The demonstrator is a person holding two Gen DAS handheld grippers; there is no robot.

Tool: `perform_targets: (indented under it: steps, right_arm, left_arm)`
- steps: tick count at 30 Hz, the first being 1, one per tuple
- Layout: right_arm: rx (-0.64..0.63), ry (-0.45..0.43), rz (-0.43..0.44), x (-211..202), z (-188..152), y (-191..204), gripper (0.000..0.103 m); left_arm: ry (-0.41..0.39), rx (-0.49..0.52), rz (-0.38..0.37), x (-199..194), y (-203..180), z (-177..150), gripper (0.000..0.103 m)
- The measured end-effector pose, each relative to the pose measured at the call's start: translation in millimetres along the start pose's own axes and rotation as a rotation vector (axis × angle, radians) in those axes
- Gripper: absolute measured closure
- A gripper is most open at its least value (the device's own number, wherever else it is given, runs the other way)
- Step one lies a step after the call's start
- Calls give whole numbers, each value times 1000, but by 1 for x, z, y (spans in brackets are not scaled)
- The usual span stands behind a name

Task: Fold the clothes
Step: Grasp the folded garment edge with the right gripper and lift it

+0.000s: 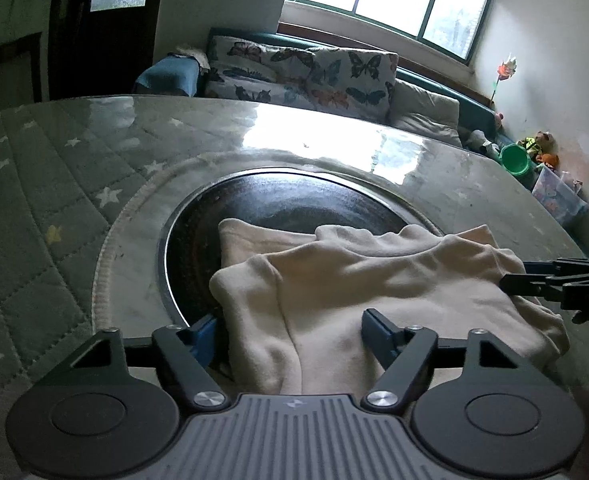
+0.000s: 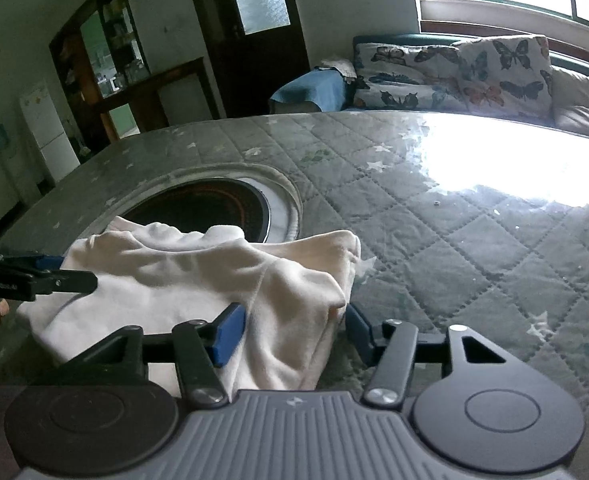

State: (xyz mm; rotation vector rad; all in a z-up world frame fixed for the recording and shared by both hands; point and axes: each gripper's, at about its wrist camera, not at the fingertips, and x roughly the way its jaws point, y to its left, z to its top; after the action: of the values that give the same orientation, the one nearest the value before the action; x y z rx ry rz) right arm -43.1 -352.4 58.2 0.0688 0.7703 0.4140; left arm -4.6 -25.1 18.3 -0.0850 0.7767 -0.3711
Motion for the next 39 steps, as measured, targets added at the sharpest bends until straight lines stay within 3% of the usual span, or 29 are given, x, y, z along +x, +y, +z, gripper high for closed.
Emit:
perform_targets:
  steps: [4,7,12,17,29,39]
  right_arm:
    - [14,-4,10,0,-1,1,57]
    - [31,0,36,0,-1,1,72]
    - [47,-17,55,-2,-3,1,87]
    - [78,-59,68,-15,-3,-2,91]
    - [106,-139,-8,-64,-5,-27,91]
    - [160,-174,-199,-110,-10,-81,91]
  left_arm:
    - [-5,13,8,1,-4,-1,34]
    - [-8,19,2,1,-6,-1,46]
    - [-15,15,-15,-1,-10,2,69]
    - [-39,18,-20,-9,-15,8,84]
    - [-68,127,-129,-2,-69,37,89]
    - [-36,210,-254,47,-141,54,89]
